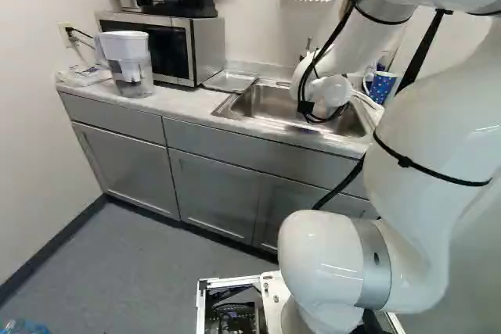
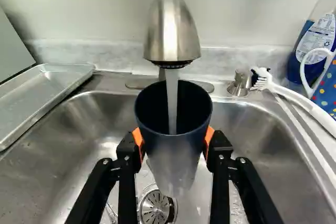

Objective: Rinse the cup and place it in the tray

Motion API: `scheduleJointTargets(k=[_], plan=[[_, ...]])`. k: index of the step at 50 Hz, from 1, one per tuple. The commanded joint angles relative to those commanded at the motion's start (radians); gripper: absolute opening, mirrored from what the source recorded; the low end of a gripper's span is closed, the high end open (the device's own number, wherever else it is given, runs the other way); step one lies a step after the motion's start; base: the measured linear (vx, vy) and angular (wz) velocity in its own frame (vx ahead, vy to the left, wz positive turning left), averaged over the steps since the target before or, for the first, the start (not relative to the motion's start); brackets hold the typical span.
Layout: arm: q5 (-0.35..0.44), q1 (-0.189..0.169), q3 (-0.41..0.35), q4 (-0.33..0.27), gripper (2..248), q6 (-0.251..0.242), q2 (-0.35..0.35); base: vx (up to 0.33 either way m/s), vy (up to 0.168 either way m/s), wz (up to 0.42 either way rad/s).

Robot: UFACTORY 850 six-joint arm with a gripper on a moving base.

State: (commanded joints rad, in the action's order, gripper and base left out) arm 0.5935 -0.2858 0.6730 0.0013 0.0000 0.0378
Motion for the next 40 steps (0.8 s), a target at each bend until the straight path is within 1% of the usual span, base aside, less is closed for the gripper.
scheduleJointTargets(k=[40], plan=[[0.0, 0.0, 0.0, 0.0, 125, 0.0, 0.0, 0.0, 0.0, 0.0]])
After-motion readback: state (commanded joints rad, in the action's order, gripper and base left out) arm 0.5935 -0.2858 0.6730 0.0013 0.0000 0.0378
